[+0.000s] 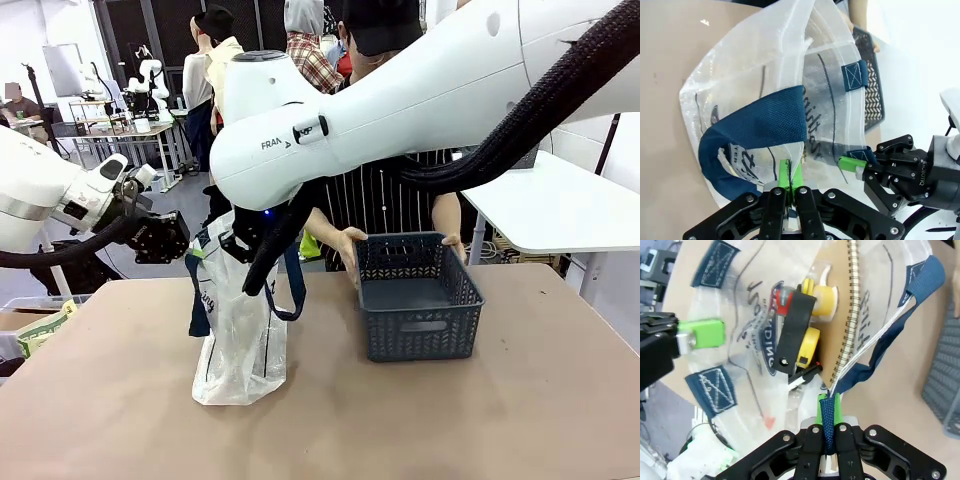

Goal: Transfer purchased items from the store into the shopping bag.
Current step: Move the Reusable shopping bag to the right side of the table.

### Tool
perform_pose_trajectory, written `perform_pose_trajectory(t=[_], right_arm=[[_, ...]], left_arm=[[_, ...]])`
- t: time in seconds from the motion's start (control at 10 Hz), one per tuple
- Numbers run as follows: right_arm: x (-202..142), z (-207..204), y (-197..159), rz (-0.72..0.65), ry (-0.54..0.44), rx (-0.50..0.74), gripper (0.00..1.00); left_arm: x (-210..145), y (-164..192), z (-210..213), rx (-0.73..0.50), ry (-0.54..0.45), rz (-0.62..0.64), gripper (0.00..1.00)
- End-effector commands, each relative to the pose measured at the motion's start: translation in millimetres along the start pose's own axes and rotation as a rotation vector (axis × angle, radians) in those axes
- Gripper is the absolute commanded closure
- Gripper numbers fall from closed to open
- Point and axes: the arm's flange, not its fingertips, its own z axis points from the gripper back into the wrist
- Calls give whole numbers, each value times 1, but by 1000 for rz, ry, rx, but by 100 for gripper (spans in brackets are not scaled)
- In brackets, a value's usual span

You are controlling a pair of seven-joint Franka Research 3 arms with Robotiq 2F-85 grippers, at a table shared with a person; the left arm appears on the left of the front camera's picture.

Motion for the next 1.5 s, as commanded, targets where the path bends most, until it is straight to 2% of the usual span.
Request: perform_pose_trajectory(t=[0.0, 0.3, 0.6, 1.0, 1.4], right_arm=[[7, -3, 3, 30, -18, 28, 100], [10, -4, 6, 56, -21, 43, 100], [11, -3, 15, 93, -19, 58, 100], [8, 0, 36, 168, -31, 65, 100], [2, 0, 53, 240, -36, 70, 100]], left_arm=[[-7, 8, -3, -55, 29, 15, 71], [-7, 14, -9, -124, 25, 54, 13], [-3, 12, -7, -231, -5, 64, 13], [5, -6, -4, -182, -19, 27, 13], [16, -3, -10, -165, -25, 79, 13]])
